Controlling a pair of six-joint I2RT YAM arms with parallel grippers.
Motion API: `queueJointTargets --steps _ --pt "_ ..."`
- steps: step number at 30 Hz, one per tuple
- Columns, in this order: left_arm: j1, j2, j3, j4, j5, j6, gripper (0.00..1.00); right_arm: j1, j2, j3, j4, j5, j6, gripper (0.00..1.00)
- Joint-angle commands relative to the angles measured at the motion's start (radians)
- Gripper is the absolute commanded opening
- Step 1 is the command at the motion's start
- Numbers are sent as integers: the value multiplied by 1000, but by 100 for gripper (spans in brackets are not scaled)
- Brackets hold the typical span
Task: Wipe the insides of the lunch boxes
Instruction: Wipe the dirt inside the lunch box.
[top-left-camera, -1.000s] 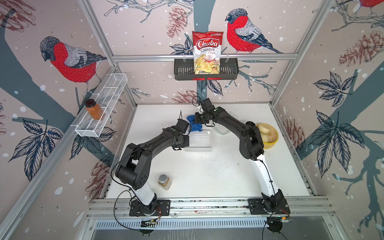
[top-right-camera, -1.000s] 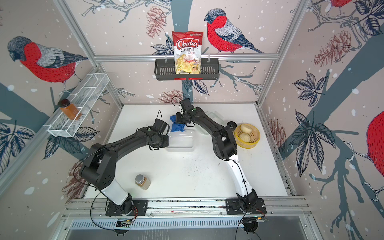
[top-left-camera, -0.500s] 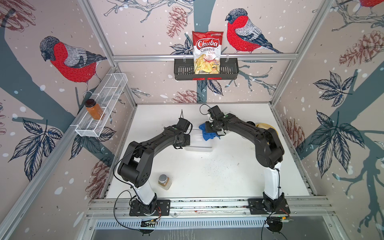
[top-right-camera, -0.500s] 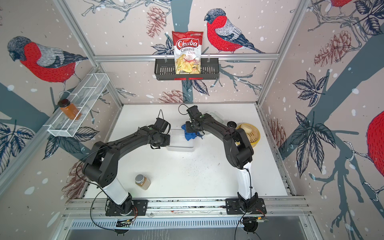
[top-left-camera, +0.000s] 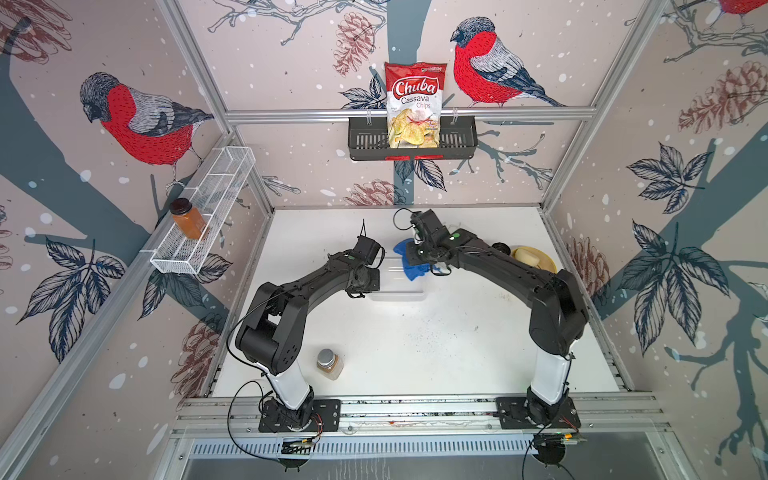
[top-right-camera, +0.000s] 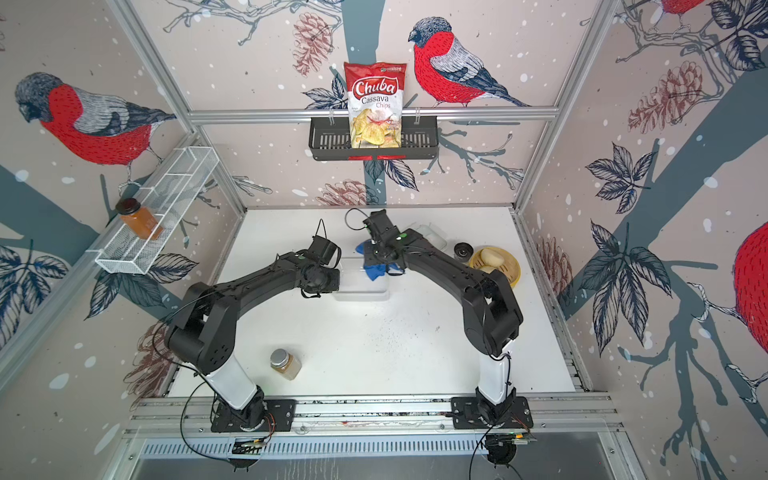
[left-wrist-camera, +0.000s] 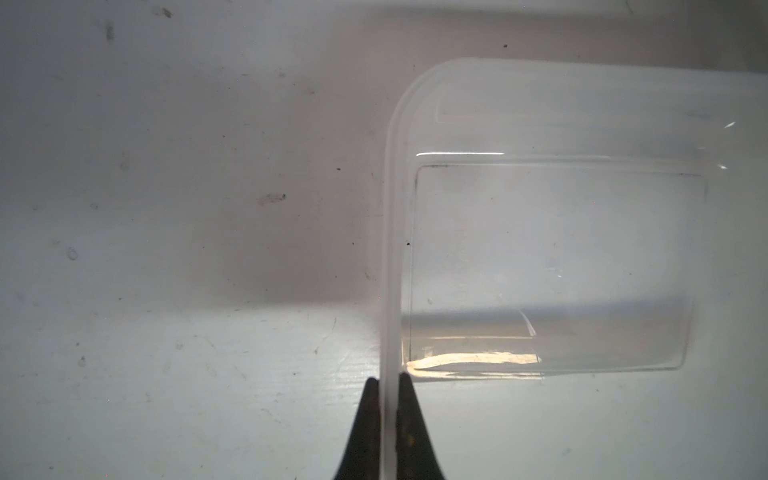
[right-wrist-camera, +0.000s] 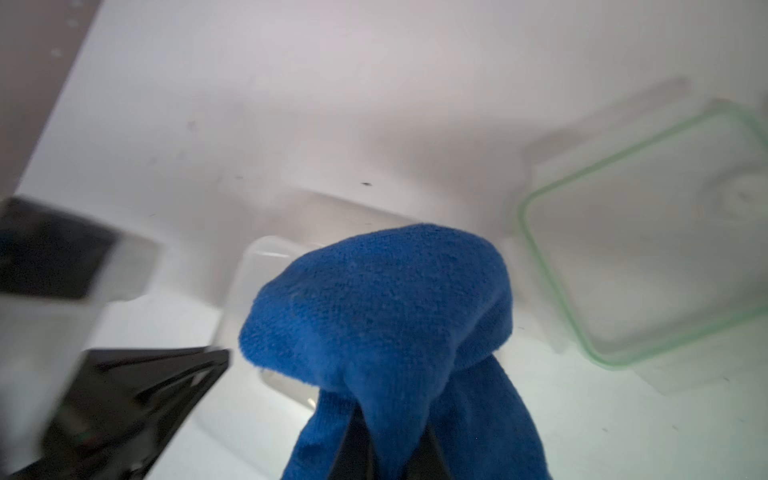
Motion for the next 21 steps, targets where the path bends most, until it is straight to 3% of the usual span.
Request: queueJointTargets --steps 1,8,15,19,21 --pt "1 -17 3 -9 -14 -7 0 42 79 43 -38 6 -4 0" --pt "1 -31 -2 -8 -1 -4 0 15 279 83 42 -156 42 0" --pt "0 -34 -16 3 9 -3 0 6 535 383 24 -374 99 0" --pt "0 -35 -20 6 10 -6 0 7 652 509 8 -411 148 0" --pt "0 -34 -19 -1 -3 -9 0 -2 674 539 -22 -363 157 0"
